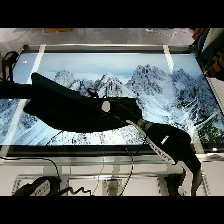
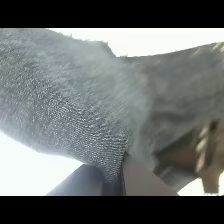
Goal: Fold the clothes and pants, and hang the long-sleeved shirts on hangers.
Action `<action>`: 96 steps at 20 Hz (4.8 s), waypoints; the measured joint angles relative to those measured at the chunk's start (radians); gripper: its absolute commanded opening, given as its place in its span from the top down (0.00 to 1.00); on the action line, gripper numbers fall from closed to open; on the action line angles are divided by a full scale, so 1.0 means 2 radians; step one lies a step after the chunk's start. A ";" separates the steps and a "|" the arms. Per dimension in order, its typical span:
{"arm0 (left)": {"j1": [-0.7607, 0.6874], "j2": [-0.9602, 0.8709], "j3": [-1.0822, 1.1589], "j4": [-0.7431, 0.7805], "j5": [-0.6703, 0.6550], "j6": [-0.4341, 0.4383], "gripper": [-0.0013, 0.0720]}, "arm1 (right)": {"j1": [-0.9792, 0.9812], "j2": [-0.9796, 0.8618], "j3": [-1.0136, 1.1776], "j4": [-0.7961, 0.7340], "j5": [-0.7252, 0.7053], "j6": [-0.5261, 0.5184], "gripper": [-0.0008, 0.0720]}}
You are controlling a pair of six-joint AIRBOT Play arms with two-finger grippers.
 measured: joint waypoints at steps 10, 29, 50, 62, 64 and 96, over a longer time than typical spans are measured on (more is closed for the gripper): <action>-0.182 -0.092 0.000 -0.153 0.042 0.000 0.94 | -0.194 0.095 0.000 -0.125 0.117 0.003 0.94; -0.377 -0.174 0.001 -0.283 0.288 0.082 0.02 | -0.488 0.163 -0.157 -0.004 0.307 -0.280 0.71; -0.360 -0.167 0.001 -0.267 0.249 0.085 0.04 | -0.310 0.090 -0.261 0.153 0.129 -0.206 0.94; -0.207 -0.067 0.001 -0.033 0.237 0.062 0.94 | -0.371 0.089 -0.031 0.155 0.253 -0.203 0.94; -0.169 -0.028 0.001 0.007 0.211 0.061 0.94 | -0.432 0.106 -0.014 0.151 0.285 -0.181 0.94; -0.043 0.112 0.001 0.183 0.012 0.032 0.94 | -0.796 0.296 -0.007 -0.212 0.450 0.044 0.94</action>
